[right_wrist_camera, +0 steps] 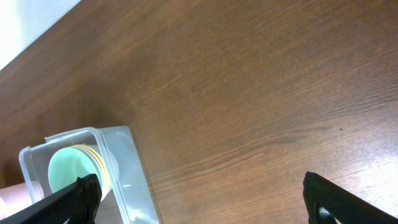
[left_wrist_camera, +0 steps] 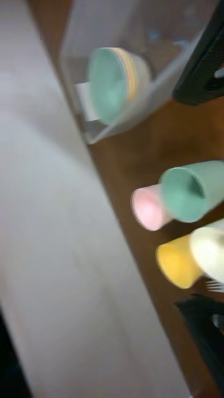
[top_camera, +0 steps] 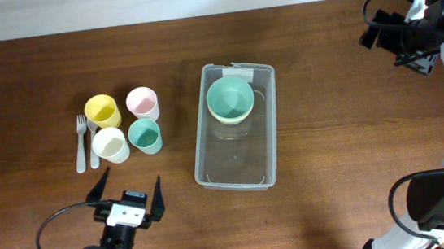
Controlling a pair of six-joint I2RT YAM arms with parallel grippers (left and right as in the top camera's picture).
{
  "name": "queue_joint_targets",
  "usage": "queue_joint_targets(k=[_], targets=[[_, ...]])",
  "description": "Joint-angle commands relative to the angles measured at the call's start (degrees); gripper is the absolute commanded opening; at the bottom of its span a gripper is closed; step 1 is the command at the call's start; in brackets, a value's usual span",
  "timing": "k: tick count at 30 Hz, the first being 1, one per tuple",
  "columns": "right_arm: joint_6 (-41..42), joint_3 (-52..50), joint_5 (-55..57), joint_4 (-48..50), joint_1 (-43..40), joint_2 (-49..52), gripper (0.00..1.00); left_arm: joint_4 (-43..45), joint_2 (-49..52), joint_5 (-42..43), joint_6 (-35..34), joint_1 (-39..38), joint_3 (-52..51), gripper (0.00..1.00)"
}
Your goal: Pack container
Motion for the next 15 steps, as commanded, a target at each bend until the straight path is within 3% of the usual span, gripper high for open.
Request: queue_joint_targets(k=[1, 7, 12, 15], targets=[[0.6, 0.3, 0.1, 0.0, 0.2, 0.0, 0.99, 1.3, 2.9, -5.9, -10.5, -0.2, 2.7, 1.00], [0.6, 0.3, 0.1, 0.0, 0.2, 0.0, 0.99, -0.4, 19.2, -6.9, -14.4, -0.2, 13.7, 1.00], [0.6, 0.3, 0.1, 0.0, 0.2, 0.0, 0.99, -12.2, 45.4, -6.9, -14.1, 0.6, 38.2, 1.00], [0.6, 0.3, 0.1, 0.0, 0.2, 0.0, 0.99, -23.5, 62.5, -3.0, -10.6, 2.5, 55.9, 1.00]])
